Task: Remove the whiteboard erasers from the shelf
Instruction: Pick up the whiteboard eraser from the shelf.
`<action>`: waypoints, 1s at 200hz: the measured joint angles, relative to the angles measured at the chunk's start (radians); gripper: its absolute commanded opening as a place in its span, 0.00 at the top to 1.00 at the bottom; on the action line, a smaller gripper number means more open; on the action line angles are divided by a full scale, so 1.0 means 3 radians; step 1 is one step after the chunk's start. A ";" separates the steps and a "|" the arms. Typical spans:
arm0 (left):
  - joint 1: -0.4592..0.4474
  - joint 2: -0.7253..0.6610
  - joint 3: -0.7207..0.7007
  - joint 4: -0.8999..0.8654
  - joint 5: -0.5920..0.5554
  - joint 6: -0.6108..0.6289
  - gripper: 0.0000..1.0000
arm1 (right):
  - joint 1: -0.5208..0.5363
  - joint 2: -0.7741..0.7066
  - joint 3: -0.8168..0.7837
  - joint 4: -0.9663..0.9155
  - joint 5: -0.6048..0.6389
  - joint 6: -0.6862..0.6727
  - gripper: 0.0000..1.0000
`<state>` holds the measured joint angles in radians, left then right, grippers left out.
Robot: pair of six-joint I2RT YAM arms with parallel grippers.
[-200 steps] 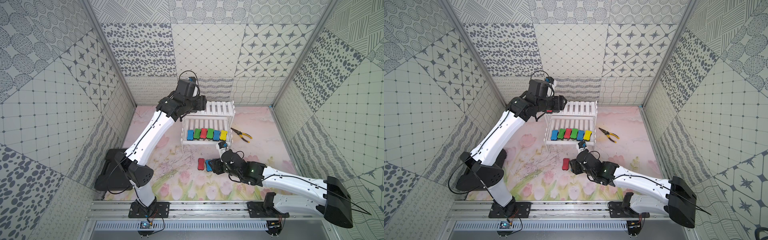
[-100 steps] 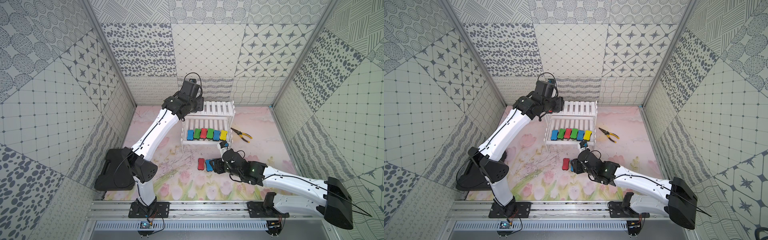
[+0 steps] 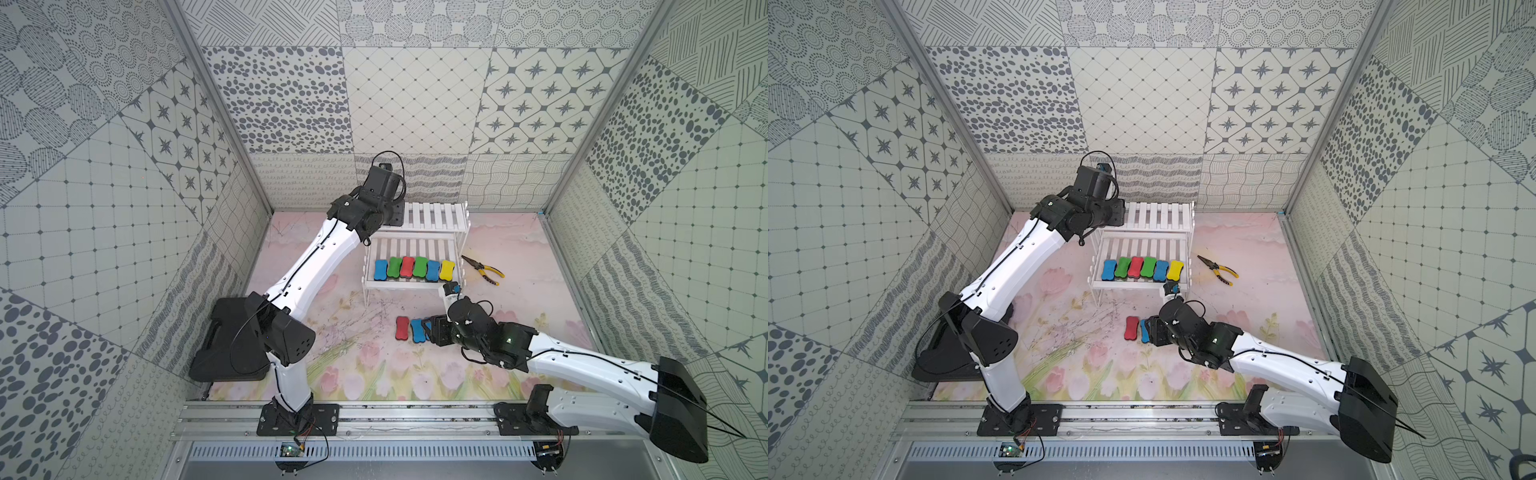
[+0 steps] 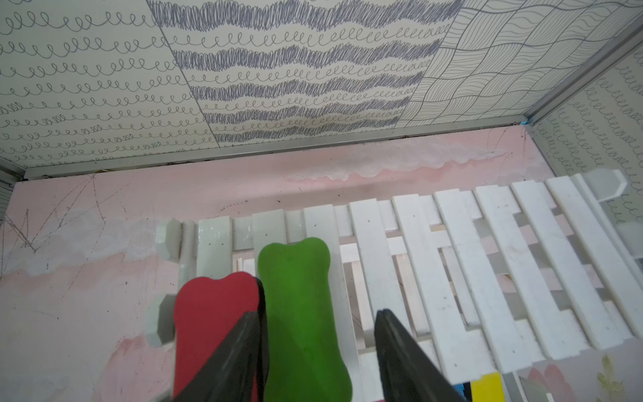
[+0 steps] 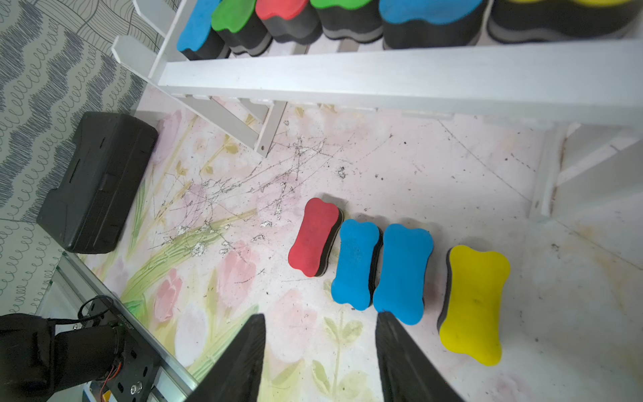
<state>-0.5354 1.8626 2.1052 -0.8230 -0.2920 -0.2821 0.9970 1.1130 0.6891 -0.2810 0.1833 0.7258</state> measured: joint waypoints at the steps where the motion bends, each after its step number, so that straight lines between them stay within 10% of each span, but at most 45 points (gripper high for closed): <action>1: 0.0000 0.0001 0.0000 0.0000 0.0001 0.0001 0.44 | 0.0000 -0.0001 0.0000 0.0001 0.0000 0.0000 0.45; 200: -0.0244 0.0343 0.0348 -0.0272 -0.0285 0.0256 0.66 | -0.0080 -0.0039 -0.0067 0.0006 -0.0046 0.0089 0.45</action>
<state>-0.6086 1.9656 2.2097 -0.9047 -0.3775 -0.2054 0.9730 1.1011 0.6689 -0.2790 0.1696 0.7525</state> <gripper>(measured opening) 0.370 0.552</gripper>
